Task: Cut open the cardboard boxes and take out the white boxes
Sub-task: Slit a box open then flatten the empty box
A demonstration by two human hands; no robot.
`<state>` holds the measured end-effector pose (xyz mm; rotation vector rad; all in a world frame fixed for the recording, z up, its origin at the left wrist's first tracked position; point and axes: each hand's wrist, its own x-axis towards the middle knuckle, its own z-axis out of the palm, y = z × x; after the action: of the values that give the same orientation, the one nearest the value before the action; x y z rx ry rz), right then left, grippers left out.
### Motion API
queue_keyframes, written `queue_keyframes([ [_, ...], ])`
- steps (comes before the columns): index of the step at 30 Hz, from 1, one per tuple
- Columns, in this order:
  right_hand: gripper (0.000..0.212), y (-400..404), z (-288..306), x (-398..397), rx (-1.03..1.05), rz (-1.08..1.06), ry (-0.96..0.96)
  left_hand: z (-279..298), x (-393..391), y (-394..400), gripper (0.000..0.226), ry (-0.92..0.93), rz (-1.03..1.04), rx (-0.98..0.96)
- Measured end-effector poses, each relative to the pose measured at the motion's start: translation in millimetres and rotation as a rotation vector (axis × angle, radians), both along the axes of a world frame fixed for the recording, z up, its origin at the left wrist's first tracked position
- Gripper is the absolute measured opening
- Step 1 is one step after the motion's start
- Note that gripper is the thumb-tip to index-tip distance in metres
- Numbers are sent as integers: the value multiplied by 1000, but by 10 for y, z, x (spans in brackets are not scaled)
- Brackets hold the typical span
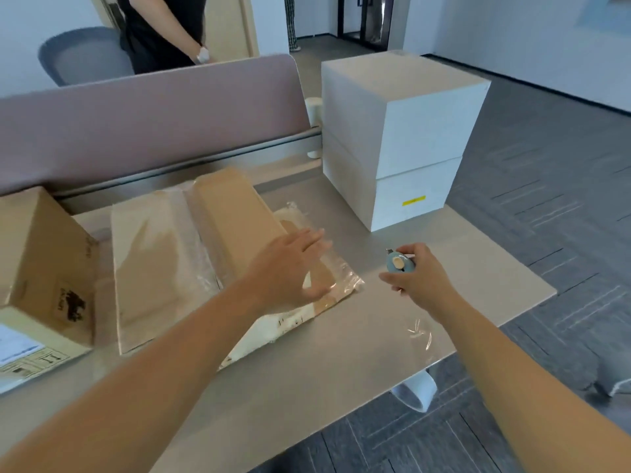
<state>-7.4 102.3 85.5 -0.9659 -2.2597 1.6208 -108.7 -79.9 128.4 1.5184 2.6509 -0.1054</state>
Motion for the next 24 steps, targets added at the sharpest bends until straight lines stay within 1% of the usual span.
queue_keyframes([
  [3, 38, -150, 108, -159, -15, -25, 30, -13, -337, -235, 87, -22, 20, -105],
  [6, 26, -299, 146, -295, -33, -59, 52, -96, -584, -394, 118, -98, 13, -196],
  [7, 24, -342, 141, -334, -40, -73, 59, -141, -634, -417, 124, -123, 9, -204],
  [8, 21, -385, 134, -371, -46, -89, 66, -183, -670, -420, 125, -142, 8, -194],
  [10, 15, -456, 114, -433, -64, -129, 84, -250, -705, -372, 114, -166, 25, -145],
  [12, 12, -503, 101, -481, -77, -162, 106, -301, -744, -291, 97, -167, 50, -90],
  [15, 11, -536, 93, -499, -84, -200, 121, -316, -792, -164, 72, -168, 77, -60],
  [18, 11, -516, 77, -456, -83, -235, 115, -320, -822, 26, 67, -173, 111, -34],
  [24, 10, -409, 32, -343, -131, -355, 127, -310, -765, 461, 72, -217, 203, 41],
])
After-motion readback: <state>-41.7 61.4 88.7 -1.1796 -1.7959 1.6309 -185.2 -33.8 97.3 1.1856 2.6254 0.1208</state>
